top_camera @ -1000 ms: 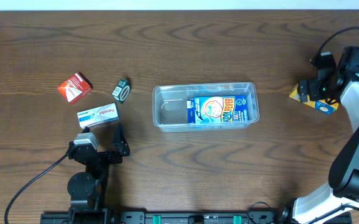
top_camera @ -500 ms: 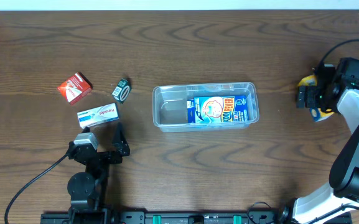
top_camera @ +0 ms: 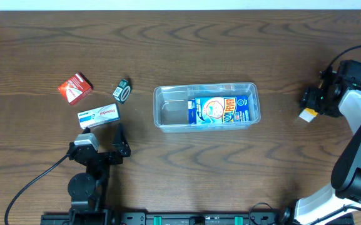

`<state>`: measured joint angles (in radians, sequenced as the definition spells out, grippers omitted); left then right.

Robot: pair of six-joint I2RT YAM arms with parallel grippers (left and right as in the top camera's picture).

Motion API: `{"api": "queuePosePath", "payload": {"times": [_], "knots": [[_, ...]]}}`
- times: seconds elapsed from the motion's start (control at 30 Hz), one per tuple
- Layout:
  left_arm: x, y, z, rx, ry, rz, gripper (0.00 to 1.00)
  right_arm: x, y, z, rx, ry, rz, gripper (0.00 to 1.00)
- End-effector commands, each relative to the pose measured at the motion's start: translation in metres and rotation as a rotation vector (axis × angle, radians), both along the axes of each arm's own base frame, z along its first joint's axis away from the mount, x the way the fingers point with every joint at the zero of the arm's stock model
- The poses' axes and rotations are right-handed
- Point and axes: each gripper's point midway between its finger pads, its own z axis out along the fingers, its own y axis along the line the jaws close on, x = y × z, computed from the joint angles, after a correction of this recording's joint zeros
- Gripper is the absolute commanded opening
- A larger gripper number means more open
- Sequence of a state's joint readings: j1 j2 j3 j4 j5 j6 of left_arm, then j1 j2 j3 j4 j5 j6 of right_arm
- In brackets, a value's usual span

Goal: Pack container
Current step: 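Grasp the yellow Woods' cough syrup box with the right gripper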

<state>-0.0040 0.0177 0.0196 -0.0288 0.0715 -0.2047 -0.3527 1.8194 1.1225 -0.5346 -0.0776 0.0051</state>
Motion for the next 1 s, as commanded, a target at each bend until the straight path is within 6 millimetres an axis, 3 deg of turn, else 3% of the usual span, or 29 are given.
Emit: {"api": "queuePosePath", "payload": {"times": [0.0, 0.2, 0.47, 0.73, 0.83, 0.97], "knots": [[-0.001, -0.003, -0.016, 0.012, 0.051, -0.017, 0.98, -0.002, -0.004, -0.001, 0.02, 0.002, -0.131, 0.68], [-0.001, -0.003, -0.016, 0.012, 0.051, -0.017, 0.98, -0.001, -0.007, 0.0, 0.025, -0.01, -0.185, 0.67], [-0.001, -0.003, -0.016, 0.012, 0.051, -0.017, 0.98, -0.004, -0.009, -0.001, 0.014, 0.003, -0.19, 0.39], [-0.001, -0.003, -0.016, 0.012, 0.051, -0.017, 0.98, -0.007, -0.007, 0.001, 0.018, 0.015, -0.19, 0.21], [-0.001, -0.003, -0.016, 0.012, 0.051, -0.017, 0.98, -0.007, -0.006, 0.009, 0.018, 0.0, -0.187, 0.2], [-0.001, -0.003, -0.016, 0.012, 0.051, -0.017, 0.98, -0.001, 0.001, 0.034, 0.049, -0.069, -0.166, 0.21]]}}
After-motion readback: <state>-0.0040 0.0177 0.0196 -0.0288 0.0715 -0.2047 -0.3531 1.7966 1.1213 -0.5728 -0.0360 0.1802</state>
